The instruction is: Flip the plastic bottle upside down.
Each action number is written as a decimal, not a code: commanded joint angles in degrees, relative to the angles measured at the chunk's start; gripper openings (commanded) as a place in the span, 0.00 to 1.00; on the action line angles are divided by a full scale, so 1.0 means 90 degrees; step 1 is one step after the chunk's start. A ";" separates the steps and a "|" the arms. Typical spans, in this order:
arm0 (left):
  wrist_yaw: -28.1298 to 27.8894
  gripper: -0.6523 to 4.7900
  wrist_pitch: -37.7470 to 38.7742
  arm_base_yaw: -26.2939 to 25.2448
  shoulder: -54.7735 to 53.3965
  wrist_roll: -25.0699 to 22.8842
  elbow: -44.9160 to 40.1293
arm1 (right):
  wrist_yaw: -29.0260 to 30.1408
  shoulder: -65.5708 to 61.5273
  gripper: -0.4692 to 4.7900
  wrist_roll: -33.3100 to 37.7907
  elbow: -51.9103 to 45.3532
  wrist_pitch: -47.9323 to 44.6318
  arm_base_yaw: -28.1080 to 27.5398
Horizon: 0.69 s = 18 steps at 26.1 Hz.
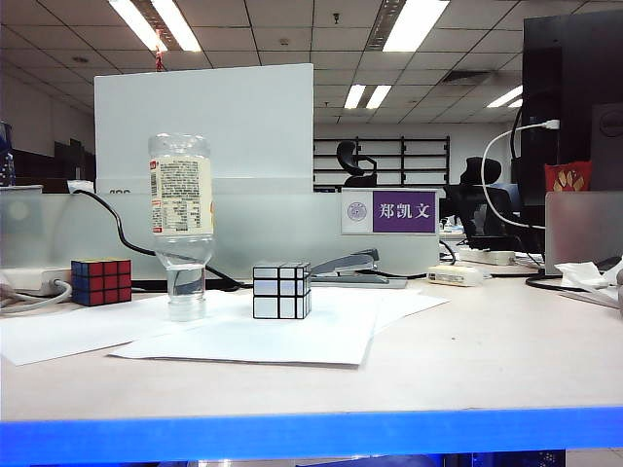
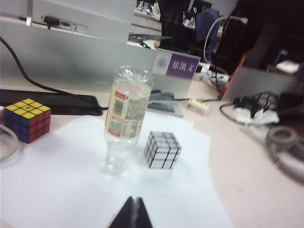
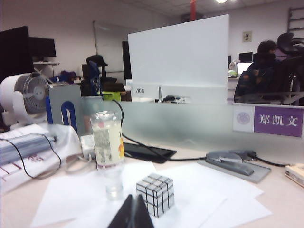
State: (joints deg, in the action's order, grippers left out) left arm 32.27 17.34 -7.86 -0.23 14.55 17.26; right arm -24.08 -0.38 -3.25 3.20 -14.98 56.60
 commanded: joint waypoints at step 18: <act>0.0000 0.11 -0.0131 -0.0005 0.0010 0.0527 0.0034 | -0.0029 0.0005 0.07 0.0002 0.0039 0.0503 0.0002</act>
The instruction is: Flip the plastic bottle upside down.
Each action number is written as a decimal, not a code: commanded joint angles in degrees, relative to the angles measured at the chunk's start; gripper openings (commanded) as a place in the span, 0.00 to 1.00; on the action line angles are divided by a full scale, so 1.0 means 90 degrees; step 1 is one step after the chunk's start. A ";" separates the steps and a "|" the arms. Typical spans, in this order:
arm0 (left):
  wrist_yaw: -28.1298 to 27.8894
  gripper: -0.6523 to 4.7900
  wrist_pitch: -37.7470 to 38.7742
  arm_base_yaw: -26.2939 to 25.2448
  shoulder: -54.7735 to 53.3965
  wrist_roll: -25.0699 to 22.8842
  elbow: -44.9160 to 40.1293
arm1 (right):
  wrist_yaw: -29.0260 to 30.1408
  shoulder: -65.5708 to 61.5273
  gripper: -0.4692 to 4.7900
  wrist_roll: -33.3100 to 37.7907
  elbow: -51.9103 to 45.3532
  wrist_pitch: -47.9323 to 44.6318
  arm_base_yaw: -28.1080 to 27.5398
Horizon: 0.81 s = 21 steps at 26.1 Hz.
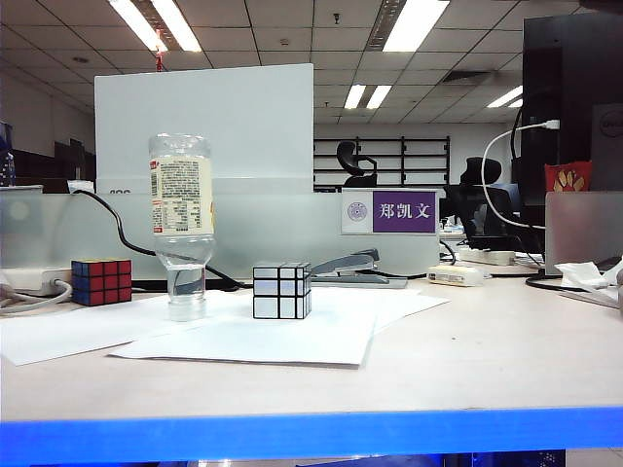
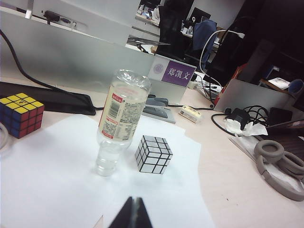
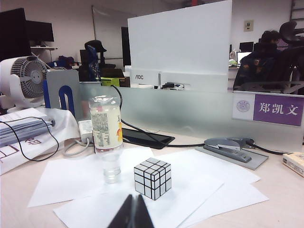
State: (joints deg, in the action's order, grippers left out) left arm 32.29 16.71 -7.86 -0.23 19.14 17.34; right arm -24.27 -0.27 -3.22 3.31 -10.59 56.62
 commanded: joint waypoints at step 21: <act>-0.2973 0.11 -0.1574 -0.0005 0.0012 -0.1676 -0.1868 | -0.0007 -0.0007 0.07 0.0000 0.0027 0.0221 0.0000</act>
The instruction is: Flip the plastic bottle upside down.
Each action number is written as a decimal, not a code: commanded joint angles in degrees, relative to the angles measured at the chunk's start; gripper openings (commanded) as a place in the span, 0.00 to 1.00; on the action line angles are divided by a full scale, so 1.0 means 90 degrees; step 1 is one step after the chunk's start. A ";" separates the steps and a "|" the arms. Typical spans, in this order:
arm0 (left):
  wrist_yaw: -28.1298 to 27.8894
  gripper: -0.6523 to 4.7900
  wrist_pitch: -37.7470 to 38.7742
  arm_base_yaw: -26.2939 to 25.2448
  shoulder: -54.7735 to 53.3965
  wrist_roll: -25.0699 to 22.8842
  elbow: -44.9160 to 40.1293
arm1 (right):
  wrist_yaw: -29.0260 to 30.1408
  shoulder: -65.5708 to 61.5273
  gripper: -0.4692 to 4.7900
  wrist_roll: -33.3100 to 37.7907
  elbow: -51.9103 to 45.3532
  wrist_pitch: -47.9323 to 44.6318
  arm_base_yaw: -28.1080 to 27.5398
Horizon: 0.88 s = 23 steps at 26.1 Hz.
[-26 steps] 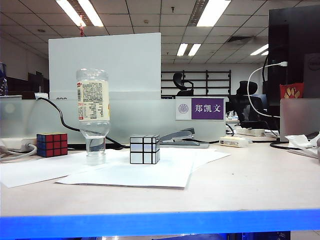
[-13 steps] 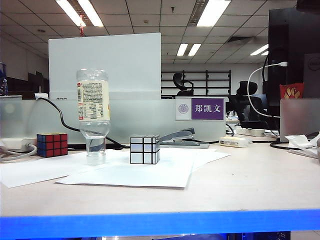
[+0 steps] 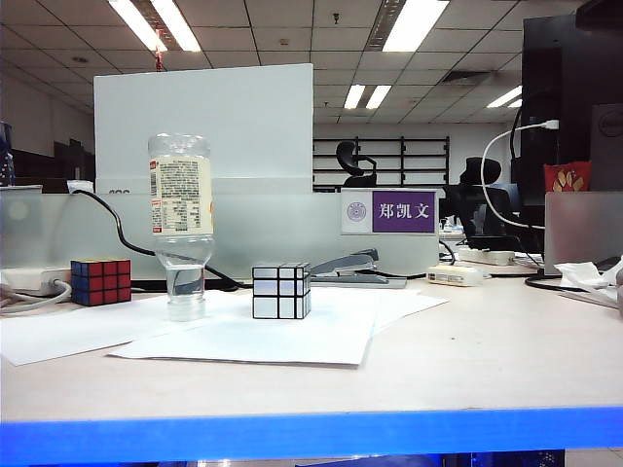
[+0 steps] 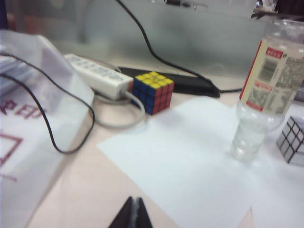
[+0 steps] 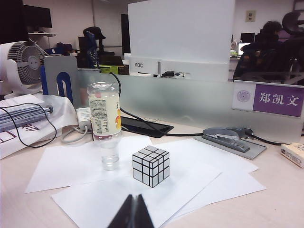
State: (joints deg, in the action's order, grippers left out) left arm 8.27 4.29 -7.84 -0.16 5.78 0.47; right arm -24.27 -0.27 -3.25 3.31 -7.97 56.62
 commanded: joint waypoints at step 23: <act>-0.0612 0.11 -0.0253 -0.0005 0.0005 -0.0107 0.0007 | -0.0007 -0.0007 0.07 0.0002 0.0027 -0.0070 0.0000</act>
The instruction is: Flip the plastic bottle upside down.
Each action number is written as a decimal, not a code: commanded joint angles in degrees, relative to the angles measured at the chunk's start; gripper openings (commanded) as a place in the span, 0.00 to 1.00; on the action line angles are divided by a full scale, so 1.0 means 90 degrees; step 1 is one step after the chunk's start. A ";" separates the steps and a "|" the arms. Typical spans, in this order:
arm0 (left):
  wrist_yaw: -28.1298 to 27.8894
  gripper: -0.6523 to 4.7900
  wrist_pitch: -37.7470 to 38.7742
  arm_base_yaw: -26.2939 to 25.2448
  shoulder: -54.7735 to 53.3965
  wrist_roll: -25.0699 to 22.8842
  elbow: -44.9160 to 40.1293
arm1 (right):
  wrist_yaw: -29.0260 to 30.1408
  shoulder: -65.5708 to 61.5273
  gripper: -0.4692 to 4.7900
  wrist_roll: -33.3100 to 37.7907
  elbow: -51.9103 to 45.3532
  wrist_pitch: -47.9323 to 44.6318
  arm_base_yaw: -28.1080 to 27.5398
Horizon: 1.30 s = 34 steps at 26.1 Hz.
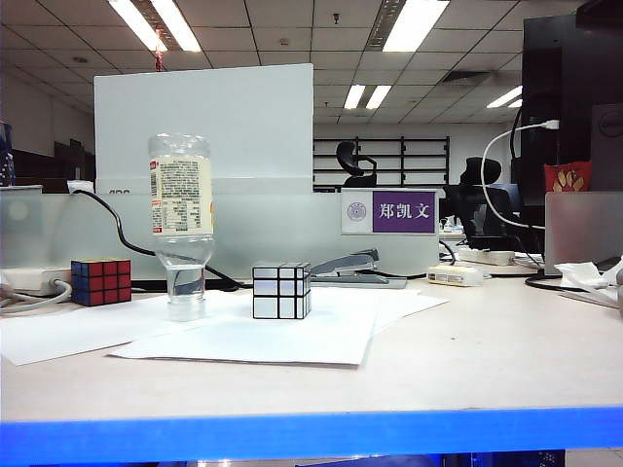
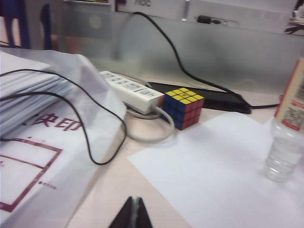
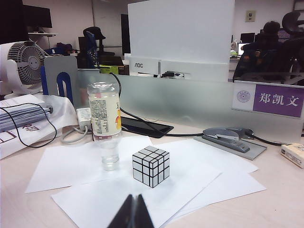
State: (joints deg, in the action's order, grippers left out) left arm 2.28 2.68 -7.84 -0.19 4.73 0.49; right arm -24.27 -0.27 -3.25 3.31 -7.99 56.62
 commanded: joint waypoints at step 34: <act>0.0056 0.11 -0.0015 -0.0007 0.0007 0.0007 0.0005 | 0.0005 0.0019 0.07 0.0002 0.0027 -0.0083 -0.0124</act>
State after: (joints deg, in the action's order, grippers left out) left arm 2.46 2.81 -7.84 -0.19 4.75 0.49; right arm -24.27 -0.23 -3.25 3.31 -7.99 56.47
